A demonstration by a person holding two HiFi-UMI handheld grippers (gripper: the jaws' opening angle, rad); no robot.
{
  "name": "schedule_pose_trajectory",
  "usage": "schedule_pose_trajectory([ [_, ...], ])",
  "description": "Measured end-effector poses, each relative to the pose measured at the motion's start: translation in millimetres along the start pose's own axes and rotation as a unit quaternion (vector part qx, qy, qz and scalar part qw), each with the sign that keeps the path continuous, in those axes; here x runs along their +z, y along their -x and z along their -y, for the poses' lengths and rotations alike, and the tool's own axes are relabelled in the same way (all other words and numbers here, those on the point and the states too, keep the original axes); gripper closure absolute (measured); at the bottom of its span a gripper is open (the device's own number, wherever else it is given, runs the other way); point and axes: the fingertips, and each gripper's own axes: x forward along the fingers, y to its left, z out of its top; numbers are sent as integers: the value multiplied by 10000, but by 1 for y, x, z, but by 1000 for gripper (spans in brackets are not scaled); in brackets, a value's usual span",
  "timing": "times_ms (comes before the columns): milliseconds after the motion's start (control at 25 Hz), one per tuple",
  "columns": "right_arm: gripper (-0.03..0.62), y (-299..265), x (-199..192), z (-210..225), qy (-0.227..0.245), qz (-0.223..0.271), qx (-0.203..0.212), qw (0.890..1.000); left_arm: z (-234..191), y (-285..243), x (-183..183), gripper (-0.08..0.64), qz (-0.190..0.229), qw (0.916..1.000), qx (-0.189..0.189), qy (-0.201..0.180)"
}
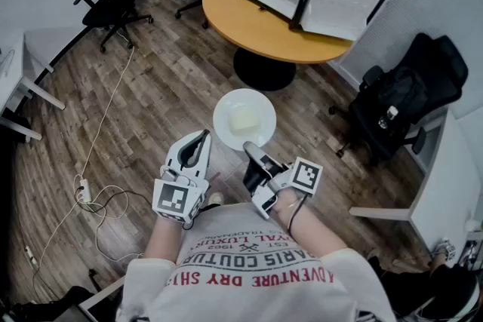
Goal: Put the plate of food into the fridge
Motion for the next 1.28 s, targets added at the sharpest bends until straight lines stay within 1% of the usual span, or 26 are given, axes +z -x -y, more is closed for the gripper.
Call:
schedule_pose_trajectory([
  [240,555,-2,0,2,-57,-6,18,10000,2,-2,-2,534,3,10000,-32,-21],
  [560,555,-2,0,6,-78,16,-43,10000,-3,0,-2,534,-16,10000,82,27],
  [720,555,-4,0,11,-65,49,-92,9999,-6,0,-5,534,-50,9999,110,-18],
  [800,555,-15,-4,12,-77,100,-98,9999,-17,3,-7,534,8,10000,16,-46],
  [920,555,-43,-14,9,-63,220,-114,9997,-49,8,-9,534,39,10000,-82,35],
  [1040,555,-67,-22,8,-17,320,-120,9994,-79,14,-5,534,28,9998,-21,185],
  [1200,555,-87,-27,9,-25,343,-222,9992,-104,14,-3,534,103,9999,-37,94],
  [1280,555,-96,-29,13,-26,333,-297,9990,-115,16,-8,534,62,9999,-47,118],
])
